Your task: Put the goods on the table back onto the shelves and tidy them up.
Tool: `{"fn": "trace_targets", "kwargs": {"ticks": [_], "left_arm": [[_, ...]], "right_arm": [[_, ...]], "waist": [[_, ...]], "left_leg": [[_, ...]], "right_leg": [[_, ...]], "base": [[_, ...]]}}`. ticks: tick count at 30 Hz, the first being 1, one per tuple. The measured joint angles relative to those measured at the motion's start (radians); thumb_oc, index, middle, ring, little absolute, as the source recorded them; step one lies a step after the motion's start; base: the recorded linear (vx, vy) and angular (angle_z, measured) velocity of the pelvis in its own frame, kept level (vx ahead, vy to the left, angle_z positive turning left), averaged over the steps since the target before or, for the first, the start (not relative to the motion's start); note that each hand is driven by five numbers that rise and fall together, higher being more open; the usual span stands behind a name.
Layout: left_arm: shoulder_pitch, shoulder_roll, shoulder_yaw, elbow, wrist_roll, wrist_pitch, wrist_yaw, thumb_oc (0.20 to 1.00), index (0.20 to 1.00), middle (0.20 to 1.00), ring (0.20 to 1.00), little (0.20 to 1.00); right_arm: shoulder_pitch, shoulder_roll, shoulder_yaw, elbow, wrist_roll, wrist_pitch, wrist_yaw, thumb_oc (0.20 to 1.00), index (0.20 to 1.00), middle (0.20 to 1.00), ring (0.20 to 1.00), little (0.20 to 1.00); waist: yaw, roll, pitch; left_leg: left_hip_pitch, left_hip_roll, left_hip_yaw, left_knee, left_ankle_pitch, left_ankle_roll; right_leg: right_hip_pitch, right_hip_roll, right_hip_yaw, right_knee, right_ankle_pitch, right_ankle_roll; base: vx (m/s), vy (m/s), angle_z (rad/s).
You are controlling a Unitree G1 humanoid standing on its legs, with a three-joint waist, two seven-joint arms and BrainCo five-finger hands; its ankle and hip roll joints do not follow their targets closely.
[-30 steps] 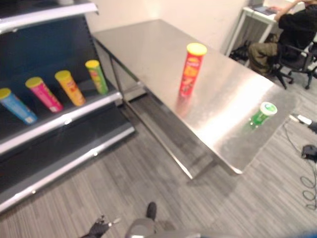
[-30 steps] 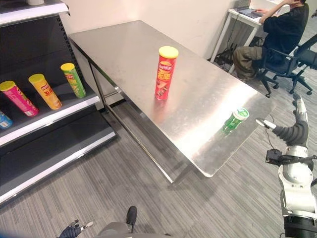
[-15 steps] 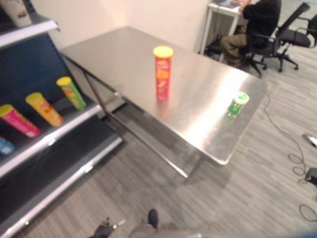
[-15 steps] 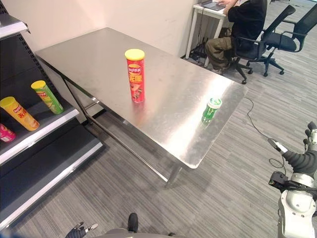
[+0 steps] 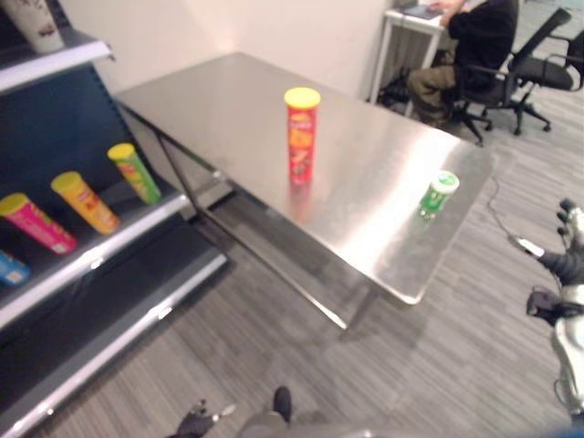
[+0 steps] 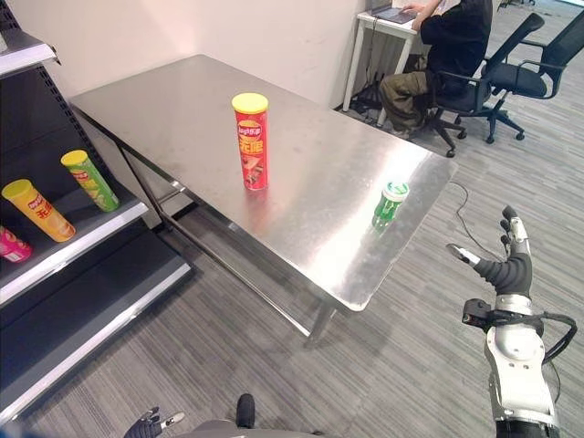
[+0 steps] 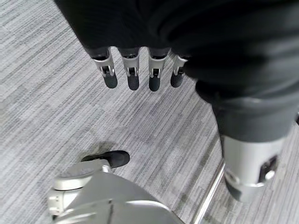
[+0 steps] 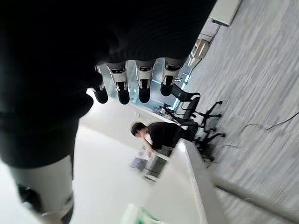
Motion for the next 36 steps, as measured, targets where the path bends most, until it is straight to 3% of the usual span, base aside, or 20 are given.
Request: {"fn": "trace_targets", "kwargs": {"ticks": [7,12,17,22,36], "left_arm": [[0.018,0.007,-0.035,-0.025,0.000,0.004,0.002,1.000,1.000,1.000,1.000,1.000],[0.015,0.014,-0.071,-0.026,0.000,0.007,0.002,1.000,1.000,1.000,1.000,1.000],[0.011,0.016,-0.083,-0.032,-0.001,0.008,0.002,1.000,1.000,1.000,1.000,1.000],[0.009,0.034,-0.083,-0.052,-0.006,0.010,0.003,1.000,1.000,1.000,1.000,1.000],[-0.012,0.042,-0.083,-0.062,-0.010,0.010,0.010,1.000,1.000,1.000,1.000,1.000]], "right_arm": [[-0.086,-0.056,0.039,0.115,-0.091,0.040,-0.068,1.000,1.000,1.000,1.000,1.000],[-0.197,-0.061,0.105,0.214,-0.092,0.063,-0.087,1.000,1.000,1.000,1.000,1.000],[-0.288,-0.079,0.179,0.295,-0.059,0.065,-0.088,1.000,1.000,1.000,1.000,1.000],[-0.371,-0.080,0.228,0.359,-0.010,0.065,-0.086,1.000,1.000,1.000,1.000,1.000],[-0.415,-0.099,0.229,0.390,0.015,0.067,-0.082,1.000,1.000,1.000,1.000,1.000]], "waist": [[0.012,0.026,0.000],[0.010,0.039,0.011],[0.035,0.053,0.029],[0.044,0.046,0.051],[0.062,0.038,0.079]], "left_leg": [[-0.038,-0.003,-0.031,0.001,0.011,-0.003],[-0.051,-0.005,-0.047,0.006,0.020,0.001],[-0.075,-0.004,-0.056,0.006,0.024,-0.004],[-0.089,-0.004,-0.060,0.007,0.032,0.000],[-0.093,-0.005,-0.104,0.006,0.036,-0.014]], "right_leg": [[-0.025,0.004,-0.029,-0.005,0.000,0.000],[-0.033,0.006,-0.043,-0.005,-0.001,0.000],[-0.053,0.010,-0.048,-0.005,-0.001,-0.001],[-0.065,0.011,-0.054,-0.005,0.000,-0.002],[-0.048,0.022,-0.100,-0.001,-0.004,-0.006]], "base": [[0.01,-0.056,0.12],[0.00,-0.036,0.09],[-0.01,-0.033,0.05],[0.00,-0.010,0.02],[0.02,-0.009,0.10]]}}
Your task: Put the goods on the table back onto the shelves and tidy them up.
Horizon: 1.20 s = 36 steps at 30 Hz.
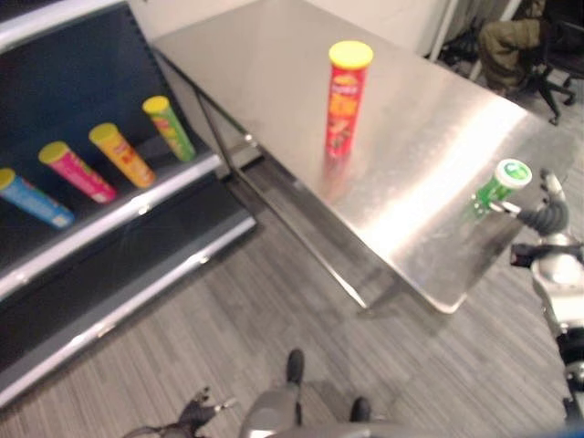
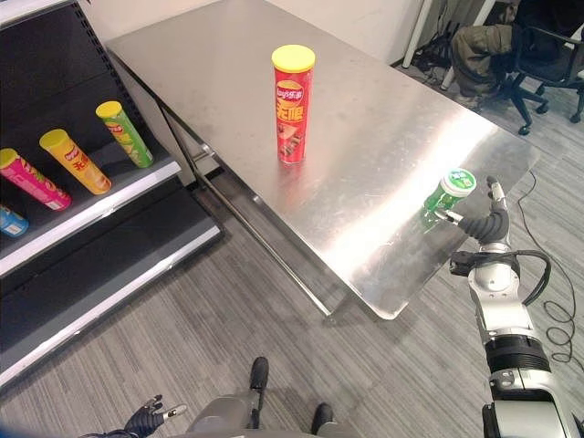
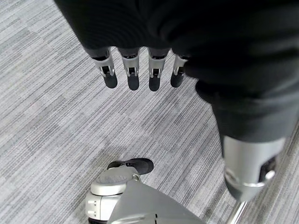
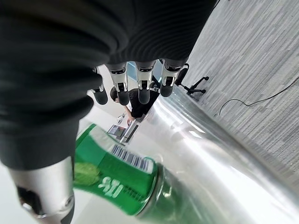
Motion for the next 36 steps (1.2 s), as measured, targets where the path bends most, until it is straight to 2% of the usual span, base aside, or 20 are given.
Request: {"fn": "trace_targets", "kwargs": {"ticks": [5,6,7,15,22,24,26,28,30,32,35,36], "left_arm": [[0.000,0.000,-0.001,-0.001,0.000,0.000,0.001,1.000,1.000,1.000,1.000,1.000],[-0.001,0.000,-0.001,0.000,0.000,0.000,0.000,1.000,1.000,1.000,1.000,1.000],[-0.001,0.001,-0.005,0.002,0.000,0.000,0.001,1.000,1.000,1.000,1.000,1.000],[-0.007,0.004,-0.010,-0.001,-0.001,0.000,0.001,1.000,1.000,1.000,1.000,1.000],[-0.008,0.007,-0.008,-0.001,-0.001,0.000,0.002,1.000,1.000,1.000,1.000,1.000],[-0.008,0.008,-0.005,-0.001,-0.001,0.000,0.004,1.000,1.000,1.000,1.000,1.000],[-0.006,0.009,0.021,-0.001,-0.001,0.001,0.006,1.000,1.000,1.000,1.000,1.000],[-0.007,0.008,0.046,-0.007,-0.001,0.000,0.008,1.000,1.000,1.000,1.000,1.000],[-0.005,0.007,0.062,-0.004,-0.001,0.000,0.010,1.000,1.000,1.000,1.000,1.000],[-0.008,0.006,0.060,-0.005,-0.001,0.000,0.010,1.000,1.000,1.000,1.000,1.000],[-0.009,0.002,0.061,0.000,-0.001,0.001,0.010,1.000,1.000,1.000,1.000,1.000],[-0.007,-0.001,0.059,-0.001,-0.001,0.001,0.010,1.000,1.000,1.000,1.000,1.000]], "right_arm": [[-0.045,-0.007,0.002,0.045,0.000,0.006,-0.001,1.000,1.000,1.000,1.000,1.000],[-0.065,-0.012,0.008,0.062,0.001,0.009,0.000,0.875,0.875,0.875,0.875,0.875],[-0.089,-0.028,0.039,0.077,0.001,0.010,0.001,0.200,0.200,0.200,0.200,0.200],[-0.158,-0.059,0.118,0.102,0.001,0.014,0.026,0.200,0.200,0.200,0.200,0.200],[-0.157,-0.059,0.116,0.102,0.001,0.015,0.040,0.200,0.200,0.200,0.200,0.200],[-0.135,-0.066,0.109,0.058,0.001,0.015,0.040,0.200,0.200,0.200,0.200,0.200],[-0.080,-0.071,0.048,-0.079,0.001,0.013,0.040,0.200,0.200,0.200,0.200,0.200],[-0.012,-0.077,-0.063,-0.313,0.001,-0.003,0.036,0.200,0.200,0.200,0.200,0.200],[-0.006,-0.081,-0.107,-0.447,-0.002,-0.038,0.021,0.200,0.200,0.200,0.200,0.200],[-0.018,-0.094,-0.111,-0.466,-0.008,-0.084,0.012,0.200,0.200,0.200,0.200,0.200],[-0.055,-0.112,-0.110,-0.472,-0.010,-0.098,-0.001,0.200,0.200,0.200,0.200,0.200],[-0.078,-0.130,-0.111,-0.486,-0.010,-0.120,-0.004,0.200,0.200,0.200,0.200,0.200]], "waist": [[0.013,-0.004,0.002],[0.017,-0.005,0.003],[0.020,-0.005,0.003],[0.025,-0.017,0.009],[0.024,-0.024,0.013],[0.023,-0.024,0.013],[0.023,-0.024,0.012],[0.021,-0.023,0.011],[0.023,-0.021,0.010],[0.021,-0.021,-0.001],[0.044,-0.019,-0.006],[0.048,-0.015,-0.012]], "left_leg": [[-0.001,-0.002,-0.004,0.000,0.002,0.000],[-0.001,-0.002,-0.005,0.000,0.001,-0.001],[-0.002,-0.002,-0.005,0.000,0.003,0.001],[-0.004,-0.002,-0.018,0.000,0.013,0.004],[-0.006,-0.001,-0.026,0.000,0.010,-0.002],[-0.005,-0.001,-0.027,0.000,0.013,0.000],[0.005,0.000,-0.028,0.000,0.015,0.002],[0.014,0.005,-0.032,0.000,0.016,-0.002],[0.027,0.007,-0.039,0.000,0.019,-0.006],[0.029,0.006,-0.052,0.000,0.014,-0.013],[0.027,0.007,-0.063,0.000,0.016,-0.021],[0.024,0.004,-0.081,-0.006,0.012,-0.014]], "right_leg": [[0.007,-0.001,-0.005,0.000,0.000,0.000],[0.007,0.000,-0.006,0.000,0.000,0.000],[0.006,0.000,-0.007,0.000,0.000,0.000],[0.009,0.004,-0.022,0.000,0.000,0.000],[0.006,0.006,-0.025,0.000,-0.001,-0.002],[0.013,0.007,-0.026,0.000,0.000,-0.002],[0.024,0.009,-0.029,0.000,-0.001,-0.002],[0.036,0.015,-0.031,-0.004,-0.004,-0.007],[0.053,0.020,-0.040,-0.002,-0.005,-0.008],[0.056,0.021,-0.056,0.000,-0.008,-0.014],[0.066,0.034,-0.065,0.000,-0.008,-0.019],[0.071,0.032,-0.087,0.000,-0.010,-0.022]], "base": [[0.00,-0.008,0.02],[0.00,0.000,0.00],[0.00,-0.007,0.03],[0.00,-0.012,0.04],[0.00,-0.008,0.03],[0.01,-0.014,0.02],[0.01,-0.057,0.01],[0.00,-0.103,0.04],[-0.01,-0.099,0.09],[-0.01,-0.069,0.21],[-0.02,-0.121,0.20],[-0.03,-0.087,0.33]]}}
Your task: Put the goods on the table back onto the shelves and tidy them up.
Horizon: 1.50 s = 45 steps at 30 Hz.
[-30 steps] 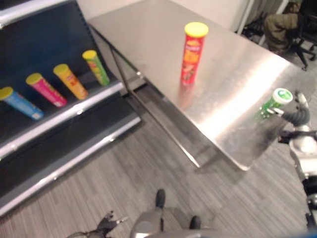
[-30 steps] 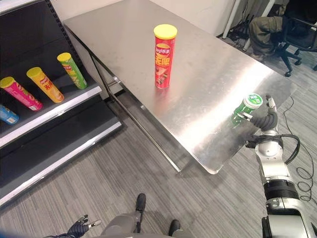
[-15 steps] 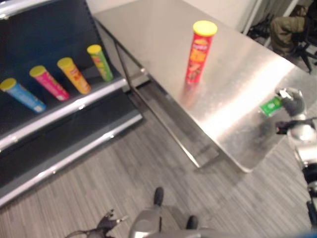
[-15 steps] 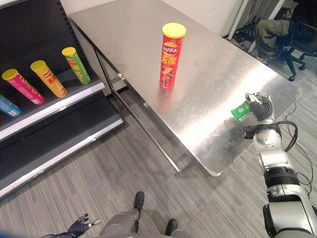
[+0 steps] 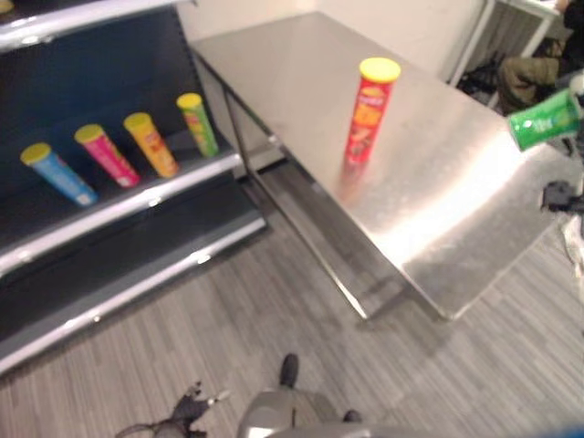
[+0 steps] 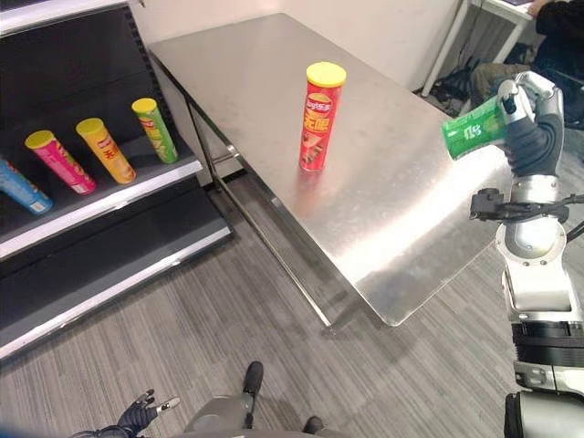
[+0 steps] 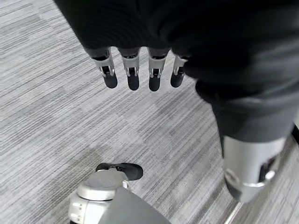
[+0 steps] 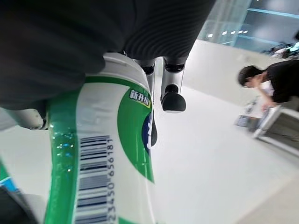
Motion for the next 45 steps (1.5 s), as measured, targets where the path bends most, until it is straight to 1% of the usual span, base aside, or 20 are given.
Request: {"fn": "trace_targets", "kwargs": {"ticks": [10,11,16,17,20,21,22,24,25,26,27,28,29,30,31,34,39,40,43,45], "left_arm": [[0.000,-0.026,0.002,-0.001,-0.041,-0.004,0.005,1.000,1.000,1.000,1.000,1.000],[-0.009,-0.024,0.032,0.013,-0.044,-0.001,0.009,1.000,1.000,1.000,1.000,1.000],[-0.028,-0.029,0.032,0.062,-0.043,0.003,0.012,1.000,1.000,1.000,1.000,1.000],[-0.020,-0.023,0.033,0.059,-0.043,0.003,0.013,1.000,1.000,1.000,1.000,1.000],[-0.051,0.021,0.042,0.027,-0.043,-0.002,0.025,1.000,1.000,1.000,1.000,1.000],[-0.081,0.049,0.041,0.099,-0.037,-0.007,0.019,1.000,1.000,1.000,1.000,1.000],[-0.068,0.052,0.059,0.166,-0.037,0.003,0.020,1.000,1.000,1.000,1.000,1.000],[0.051,0.027,0.024,0.137,-0.037,0.023,0.022,1.000,1.000,1.000,1.000,1.000],[0.055,0.089,0.023,0.080,-0.037,0.019,0.030,1.000,1.000,1.000,1.000,1.000],[0.037,0.129,0.018,0.025,-0.037,0.024,0.029,1.000,1.000,1.000,1.000,1.000],[0.025,0.122,0.022,0.008,-0.037,0.027,0.025,1.000,1.000,1.000,1.000,1.000],[0.006,0.095,0.029,0.010,-0.038,0.025,0.018,1.000,1.000,1.000,1.000,1.000],[-0.016,0.083,0.033,0.027,-0.038,0.021,0.019,1.000,1.000,1.000,1.000,1.000],[-0.051,0.086,0.033,0.072,-0.038,0.016,0.008,1.000,1.000,1.000,1.000,1.000],[-0.081,0.077,0.028,0.089,-0.038,0.028,0.008,1.000,1.000,1.000,1.000,1.000],[-0.079,0.042,0.011,0.038,-0.038,0.029,0.002,1.000,1.000,1.000,1.000,1.000],[-0.030,0.020,-0.008,-0.012,-0.034,0.038,0.004,1.000,1.000,1.000,1.000,1.000],[-0.005,0.032,0.004,-0.055,-0.034,0.034,0.000,1.000,1.000,1.000,1.000,1.000],[-0.003,0.091,0.043,-0.106,-0.036,0.013,0.006,1.000,1.000,1.000,1.000,1.000],[-0.001,0.104,0.039,-0.106,-0.038,0.020,0.011,1.000,1.000,1.000,1.000,1.000]], "right_arm": [[-0.262,-0.172,0.170,-0.016,0.010,-0.039,-0.004,0.200,0.200,0.200,0.200,0.200],[-0.306,-0.237,0.229,-0.027,0.000,-0.041,0.008,0.200,0.200,0.200,0.200,0.200],[-0.307,-0.238,0.199,-0.027,-0.002,-0.024,0.008,0.200,0.200,0.200,0.200,0.200],[-0.292,-0.232,0.182,-0.031,-0.002,-0.019,0.007,0.200,0.200,0.200,0.200,0.200],[-0.286,-0.209,0.186,-0.027,-0.002,-0.010,0.025,0.200,0.200,0.200,0.200,0.200],[-0.176,-0.213,0.125,-0.028,-0.002,-0.015,0.028,0.200,0.200,0.200,0.200,0.200],[-0.131,-0.154,0.116,-0.028,-0.007,0.028,0.040,0.200,0.200,0.200,0.200,0.200],[-0.132,-0.199,0.190,-0.066,-0.007,0.047,0.029,0.200,0.200,0.200,0.200,0.200],[-0.163,-0.209,0.245,-0.050,-0.011,0.048,0.032,0.200,0.200,0.200,0.200,0.200],[-0.166,-0.228,0.278,-0.022,-0.011,0.047,0.050,0.200,0.200,0.200,0.200,0.200],[-0.191,-0.235,0.312,0.021,-0.008,0.048,0.054,0.200,0.200,0.200,0.200,0.200],[-0.241,-0.255,0.405,0.078,0.000,0.050,0.057,0.200,0.200,0.200,0.200,0.200],[-0.297,-0.243,0.481,0.111,0.006,0.047,0.060,0.200,0.200,0.200,0.200,0.200],[-0.337,-0.251,0.506,0.124,0.012,0.046,0.070,0.200,0.200,0.200,0.200,0.200],[-0.352,-0.258,0.488,0.113,0.020,0.047,0.068,0.200,0.200,0.200,0.200,0.200],[-0.370,-0.265,0.439,0.095,0.022,0.033,0.073,0.200,0.200,0.200,0.200,0.200],[-0.346,-0.335,0.312,0.083,0.021,0.028,0.072,0.200,0.200,0.200,0.200,0.200],[-0.340,-0.328,0.307,0.088,0.021,0.039,0.071,0.200,0.200,0.200,0.200,0.200],[-0.318,-0.329,0.262,0.100,0.022,0.047,0.066,0.200,0.200,0.200,0.200,0.200],[-0.320,-0.327,0.262,0.097,0.021,0.045,0.064,0.200,0.200,0.200,0.200,0.200]], "waist": [[0.091,0.010,-0.016],[0.140,-0.052,0.009],[0.108,-0.021,0.000],[0.109,-0.018,-0.003],[0.111,-0.047,-0.001],[0.125,-0.069,-0.002],[0.125,-0.062,0.006],[0.073,0.033,-0.079],[0.079,-0.001,-0.095],[0.096,-0.023,-0.090],[0.079,-0.019,-0.086],[0.044,0.017,-0.073],[0.031,-0.017,-0.064],[-0.017,-0.085,-0.043],[-0.012,-0.083,-0.023],[-0.023,-0.102,-0.029],[-0.044,-0.010,-0.068],[-0.009,-0.045,-0.049],[0.014,-0.130,-0.005],[0.024,-0.137,0.002]], "left_leg": [[-0.060,-0.018,-0.081,0.009,0.022,-0.058],[-0.087,0.045,0.053,0.071,-0.029,-0.065],[-0.077,0.176,0.154,0.059,-0.040,-0.100],[-0.063,0.163,0.149,0.042,0.041,-0.093],[-0.048,0.090,0.161,0.024,0.028,-0.025],[-0.066,0.054,0.213,0.132,-0.060,0.041],[-0.047,0.007,0.236,0.215,-0.148,0.133],[0.037,-0.099,0.177,0.159,-0.168,0.132],[0.054,-0.163,0.183,0.116,-0.159,0.139],[0.049,-0.182,0.149,0.108,-0.119,0.215],[0.046,-0.170,0.115,0.103,-0.111,0.207],[0.053,-0.128,0.081,0.098,-0.119,0.162],[0.040,-0.105,0.145,0.139,-0.224,-0.006],[-0.051,-0.129,0.120,0.434,-0.299,0.151],[-0.033,-0.156,-0.001,0.467,-0.385,0.160],[0.155,-0.186,-0.012,0.253,-0.356,0.121],[0.283,-0.188,-0.062,0.245,-0.322,0.082],[0.169,-0.220,-0.010,0.461,-0.356,-0.016],[-0.053,-0.106,-0.004,0.569,-0.383,-0.039],[-0.102,0.002,0.005,0.414,-0.336,-0.047]], "right_leg": [[0.016,0.025,-0.148,0.001,-0.016,-0.017],[0.028,-0.024,-0.216,0.003,-0.022,-0.032],[0.089,-0.054,-0.314,0.003,-0.011,-0.011],[0.101,-0.075,-0.309,0.004,-0.003,0.007],[0.029,-0.142,-0.285,0.032,-0.004,0.051],[0.004,-0.202,-0.284,0.119,0.077,0.093],[0.029,-0.275,-0.280,0.230,0.058,0.086],[-0.092,-0.482,-0.247,0.643,0.148,0.089],[-0.172,-0.538,-0.156,0.702,0.127,0.121],[-0.261,-0.464,-0.019,0.702,0.060,0.118],[-0.348,-0.338,0.103,0.664,-0.013,0.098],[-0.422,-0.146,0.176,0.480,-0.049,0.062],[-0.480,-0.062,0.174,0.270,-0.007,0.044],[-0.557,-0.067,0.218,0.157,0.029,0.168],[-0.621,-0.021,0.224,0.117,0.078,0.215],[-0.578,-0.018,0.108,0.118,0.163,0.058],[-0.293,0.095,0.010,0.028,0.230,-0.256],[-0.259,0.048,0.081,0.013,0.225,-0.239],[-0.196,-0.027,0.168,0.000,0.205,-0.228],[-0.170,-0.029,0.173,0.002,0.200,-0.217]], "base": [[-0.04,-0.015,0.47],[0.05,0.260,1.24],[0.07,0.259,0.92],[0.05,0.106,0.27],[0.15,0.494,0.19],[0.34,1.172,0.08],[0.19,0.692,-0.04],[0.09,0.431,0.65],[0.09,0.263,1.12],[0.16,0.160,0.74],[0.35,0.039,0.75],[0.45,0.044,0.33],[0.44,0.065,0.60],[0.35,0.048,0.31],[0.23,-0.011,0.76],[0.33,-0.133,1.02],[0.32,-0.151,0.81],[0.10,-0.037,0.07],[0.03,0.024,0.08],[0.04,0.047,-0.18]]}}
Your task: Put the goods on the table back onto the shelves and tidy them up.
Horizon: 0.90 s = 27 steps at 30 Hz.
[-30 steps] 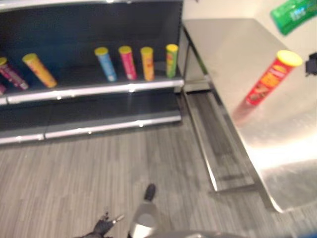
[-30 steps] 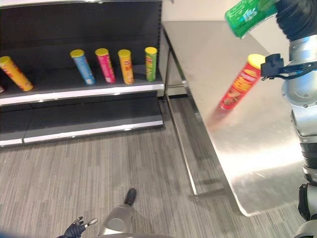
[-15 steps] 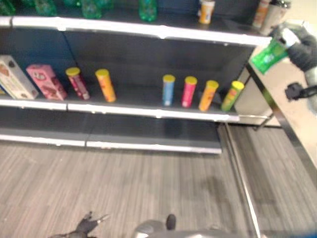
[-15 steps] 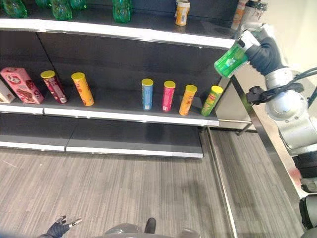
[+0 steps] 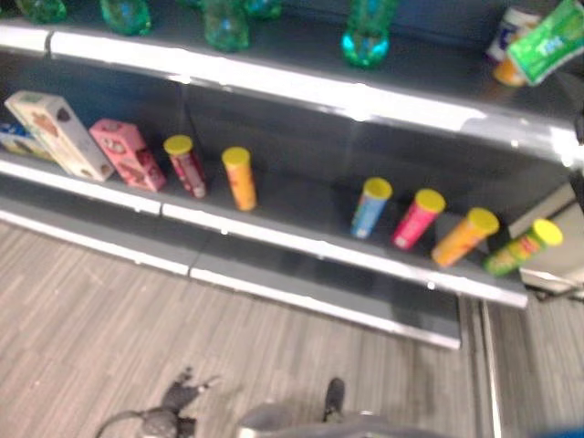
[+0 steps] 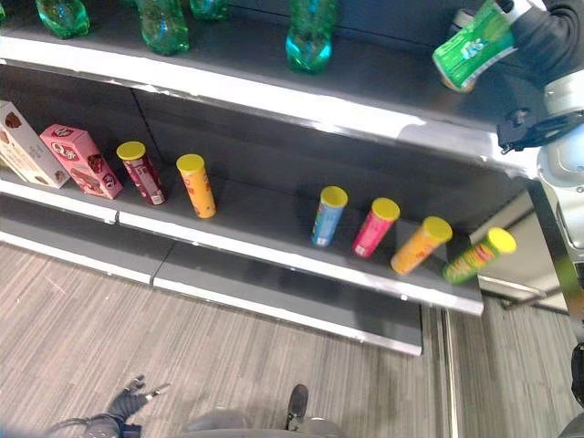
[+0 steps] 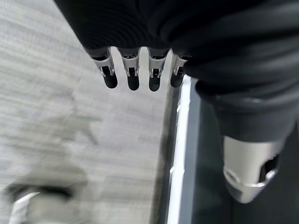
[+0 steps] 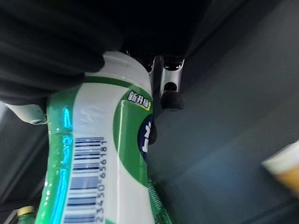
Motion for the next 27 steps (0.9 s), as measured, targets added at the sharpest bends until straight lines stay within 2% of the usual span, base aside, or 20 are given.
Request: {"fn": "trace_targets", "kwargs": {"ticks": [1,2,3,4,5,6,7,8,9,10,14,20,23,27], "left_arm": [[0.008,-0.003,-0.014,0.003,0.000,0.007,-0.001,1.000,1.000,1.000,1.000,1.000],[0.010,-0.014,-0.028,0.008,0.000,0.009,0.000,1.000,1.000,1.000,1.000,1.000],[0.011,-0.033,-0.036,0.006,0.000,0.009,0.001,1.000,1.000,1.000,1.000,1.000],[0.029,-0.064,-0.049,0.005,0.000,0.006,0.001,1.000,1.000,1.000,1.000,1.000],[0.010,-0.061,-0.046,0.033,0.000,0.011,0.008,1.000,1.000,1.000,1.000,1.000],[0.012,-0.066,-0.048,0.026,0.001,0.010,0.007,1.000,1.000,1.000,1.000,1.000],[0.002,-0.065,-0.037,0.032,0.001,0.011,0.006,1.000,1.000,1.000,1.000,1.000],[-0.009,-0.069,-0.035,0.033,0.001,0.010,0.006,1.000,1.000,1.000,1.000,1.000],[-0.009,-0.069,-0.033,0.031,0.002,0.004,0.005,1.000,1.000,1.000,1.000,1.000],[-0.009,-0.069,-0.005,0.030,0.002,-0.007,0.006,1.000,1.000,1.000,1.000,1.000],[0.000,-0.063,0.001,0.040,0.004,-0.003,0.008,1.000,1.000,1.000,1.000,1.000],[0.021,-0.098,-0.010,0.057,0.009,-0.002,0.000,1.000,1.000,1.000,1.000,1.000],[0.026,-0.100,-0.010,0.079,0.010,-0.002,-0.001,1.000,1.000,1.000,1.000,1.000],[0.047,-0.102,-0.010,0.072,0.010,-0.002,-0.002,1.000,1.000,1.000,1.000,1.000]], "right_arm": [[0.000,0.000,-0.001,0.001,0.000,-0.001,0.000,0.200,0.200,0.200,0.200,0.200],[0.015,-0.004,-0.027,-0.007,-0.001,-0.004,-0.002,0.200,0.200,0.200,0.200,0.200],[0.019,-0.006,-0.054,-0.008,-0.001,-0.008,-0.006,0.200,0.200,0.200,0.200,0.200],[0.020,-0.026,-0.082,-0.011,-0.002,-0.006,-0.012,0.200,0.200,0.200,0.200,0.200],[0.091,0.033,-0.157,-0.032,0.000,-0.020,-0.036,0.200,0.200,0.200,0.200,0.200],[0.097,0.029,-0.159,-0.032,-0.004,-0.012,-0.036,0.200,0.200,0.200,0.200,0.200],[0.101,0.039,-0.173,-0.041,-0.003,-0.015,-0.039,0.200,0.200,0.200,0.200,0.200],[0.105,0.038,-0.185,-0.046,-0.004,-0.017,-0.040,0.200,0.200,0.200,0.200,0.200],[0.105,0.039,-0.186,-0.046,-0.005,-0.017,-0.042,0.200,0.200,0.200,0.200,0.200],[0.105,0.038,-0.184,-0.046,-0.015,-0.017,-0.043,0.200,0.200,0.200,0.200,0.200],[0.109,0.038,-0.185,-0.044,-0.022,-0.017,-0.044,0.200,0.200,0.200,0.200,0.200],[0.109,0.038,-0.180,-0.041,-0.022,-0.017,-0.045,0.200,0.200,0.200,0.200,0.200],[0.103,0.032,-0.149,-0.017,-0.022,-0.017,-0.044,0.200,0.200,0.200,0.200,0.200],[0.106,-0.003,-0.150,-0.003,-0.021,-0.017,-0.041,0.200,0.200,0.200,0.200,0.200]], "waist": [[0.002,0.010,0.003],[0.005,0.035,0.009],[0.006,0.075,0.013],[0.020,0.149,0.002],[-0.004,0.113,0.015],[-0.021,0.125,0.012],[-0.036,0.099,0.006],[-0.059,0.101,0.004],[-0.061,0.105,0.000],[-0.054,0.108,-0.007],[-0.055,0.110,-0.017],[-0.054,0.116,-0.035],[-0.057,0.111,-0.042],[-0.060,0.108,-0.044]], "left_leg": [[0.004,0.055,-0.011,-0.177,0.079,0.001],[0.021,0.080,-0.013,-0.317,0.161,-0.018],[0.037,0.099,-0.008,-0.360,0.218,-0.024],[0.051,0.131,-0.005,-0.319,0.329,-0.024],[0.051,0.087,0.017,-0.302,0.345,-0.017],[0.074,0.083,0.023,-0.329,0.298,-0.005],[0.100,0.027,0.053,-0.368,0.314,0.016],[0.120,0.001,0.054,-0.391,0.314,0.029],[0.137,-0.009,0.062,-0.407,0.313,0.032],[0.160,-0.024,0.095,-0.407,0.298,0.052],[0.191,-0.026,0.116,-0.407,0.287,0.074],[0.195,0.009,0.123,-0.407,0.287,0.074],[0.195,0.027,0.126,-0.408,0.284,0.060],[0.189,0.028,0.131,-0.408,0.280,0.053]], "right_leg": [[0.029,-0.001,0.004,0.001,-0.012,0.034],[0.051,-0.004,0.004,0.002,-0.031,0.086],[0.068,0.008,-0.007,0.011,-0.058,0.137],[0.088,0.029,-0.018,0.026,-0.130,0.226],[0.094,-0.018,-0.030,0.035,-0.149,0.263],[0.080,-0.037,-0.050,0.036,-0.149,0.268],[0.079,-0.086,-0.057,0.014,-0.135,0.292],[0.094,-0.109,-0.056,0.000,-0.124,0.303],[0.099,-0.120,-0.056,-0.001,-0.121,0.308],[0.102,-0.130,-0.057,-0.006,-0.119,0.321],[0.117,-0.127,-0.057,-0.007,-0.117,0.325],[0.118,-0.092,-0.056,-0.002,-0.127,0.313],[0.115,-0.074,-0.049,-0.002,-0.129,0.305],[0.105,-0.074,-0.041,-0.002,-0.134,0.304]], "base": [[0.02,0.076,-0.39],[0.01,0.076,-0.49],[0.03,0.119,-0.79],[0.07,0.138,-0.66],[0.08,0.136,-0.66],[0.10,0.138,-0.42],[0.07,0.120,-0.29],[0.09,0.147,-0.17],[0.05,0.081,-0.26],[0.05,0.073,-0.46],[0.02,0.063,-0.23],[0.00,0.038,-0.05],[0.00,0.053,-0.07],[-0.01,0.043,-0.05]]}}
